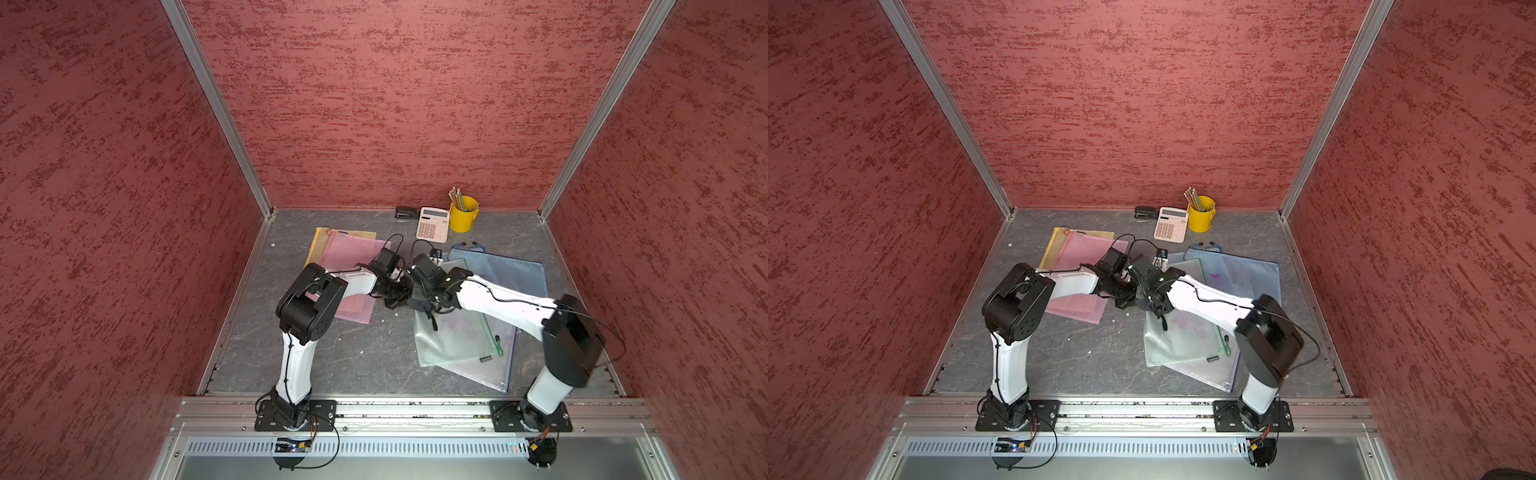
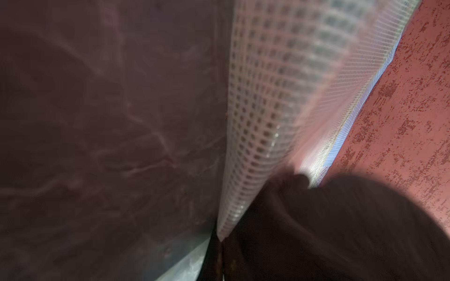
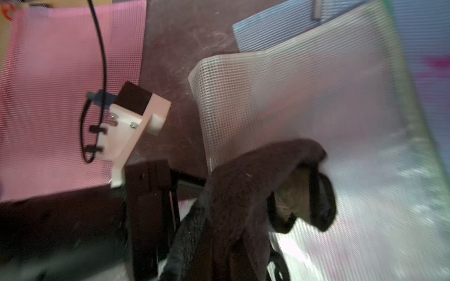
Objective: Wipe the document bag
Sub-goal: Wipe the dirt from the document bag.
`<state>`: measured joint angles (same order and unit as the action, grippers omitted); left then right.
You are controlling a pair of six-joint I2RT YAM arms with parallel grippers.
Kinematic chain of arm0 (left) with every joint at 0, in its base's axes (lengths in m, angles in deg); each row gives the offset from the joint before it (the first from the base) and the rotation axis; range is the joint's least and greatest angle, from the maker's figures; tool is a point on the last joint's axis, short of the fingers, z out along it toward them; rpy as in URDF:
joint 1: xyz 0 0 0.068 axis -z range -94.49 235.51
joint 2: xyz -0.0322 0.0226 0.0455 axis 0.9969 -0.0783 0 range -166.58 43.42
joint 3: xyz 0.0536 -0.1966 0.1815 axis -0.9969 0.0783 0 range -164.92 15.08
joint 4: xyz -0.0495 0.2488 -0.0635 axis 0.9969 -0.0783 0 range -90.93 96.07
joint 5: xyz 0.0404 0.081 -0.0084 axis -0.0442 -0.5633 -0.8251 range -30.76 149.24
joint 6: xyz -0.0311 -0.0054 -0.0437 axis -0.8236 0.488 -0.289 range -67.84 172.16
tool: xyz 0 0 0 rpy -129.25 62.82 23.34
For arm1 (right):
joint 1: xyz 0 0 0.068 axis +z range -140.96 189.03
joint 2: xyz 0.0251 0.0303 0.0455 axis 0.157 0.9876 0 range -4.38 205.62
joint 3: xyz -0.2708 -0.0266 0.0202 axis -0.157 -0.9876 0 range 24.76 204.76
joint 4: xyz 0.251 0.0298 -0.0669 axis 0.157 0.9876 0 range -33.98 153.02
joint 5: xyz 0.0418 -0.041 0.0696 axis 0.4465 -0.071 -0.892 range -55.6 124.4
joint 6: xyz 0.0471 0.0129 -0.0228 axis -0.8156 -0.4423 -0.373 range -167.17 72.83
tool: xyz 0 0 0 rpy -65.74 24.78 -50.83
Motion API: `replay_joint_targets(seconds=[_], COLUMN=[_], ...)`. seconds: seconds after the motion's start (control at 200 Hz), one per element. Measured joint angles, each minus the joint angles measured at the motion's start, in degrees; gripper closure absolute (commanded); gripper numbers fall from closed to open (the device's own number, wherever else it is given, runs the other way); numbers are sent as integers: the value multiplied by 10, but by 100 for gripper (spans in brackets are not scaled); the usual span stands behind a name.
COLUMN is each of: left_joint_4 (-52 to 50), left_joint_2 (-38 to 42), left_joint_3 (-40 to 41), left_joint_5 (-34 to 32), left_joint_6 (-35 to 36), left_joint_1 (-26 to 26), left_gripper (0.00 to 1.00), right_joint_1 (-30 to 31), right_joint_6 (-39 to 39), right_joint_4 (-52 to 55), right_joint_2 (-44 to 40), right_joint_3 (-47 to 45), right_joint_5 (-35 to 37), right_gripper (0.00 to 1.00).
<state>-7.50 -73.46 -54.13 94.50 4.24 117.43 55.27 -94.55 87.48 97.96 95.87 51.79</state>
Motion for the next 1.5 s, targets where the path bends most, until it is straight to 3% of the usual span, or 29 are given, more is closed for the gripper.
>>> replay_joint_targets(seconds=[0.135, 0.235, 0.341, 0.441, 0.531, 0.636, 0.852, 0.992, 1.102, 1.297, 1.413, 1.503], left_joint_4=[0, -11, -26, -47, -69, -116, -173, -177, -175, -163, -133, -114], left_joint_2=[0, 0, 9, 43, 96, 167, 231, 221, 206, 179, 169, 165], left_joint_3=[0, -7, -13, -14, -9, -2, 100, 165, 173, 187, 201, 205], left_joint_5=[-1, 3, 7, 17, 33, 50, 54, 29, 14, 8, 26, 38], left_joint_6=[0, 0, 2, 11, 28, 69, 127, 128, 133, 142, 133, 120], left_joint_1=[0, 2, 2, 0, -5, -16, -58, -83, -87, -96, -103, -104], left_gripper=[100, 100, 100, 100, 100, 100, 100, 100, 100, 100, 100, 100], right_joint_1=[0, 10, 49, 74, 54, 3, -29, -25, -15, 7, 20, 23], right_joint_6=[-9, -46, -99, -131, -121, -62, 75, 107, 113, 94, 67, 52], right_joint_4=[-101, -118, -54, 49, 137, 143, 12, -55, -90, -145, -105, -30], right_joint_2=[3, -101, -223, -294, -311, -258, 10, 134, 166, 39, -92, -169], right_joint_3=[-125, -236, -342, -352, -283, -143, 111, 136, 99, -83, -219, -263], right_joint_5=[-7, -25, -42, -47, -28, -8, -15, -48, -59, -68, -78, -78], right_gripper=[100, 100, 100, 100, 100, 100, 100, 100, 100, 100, 100, 100])
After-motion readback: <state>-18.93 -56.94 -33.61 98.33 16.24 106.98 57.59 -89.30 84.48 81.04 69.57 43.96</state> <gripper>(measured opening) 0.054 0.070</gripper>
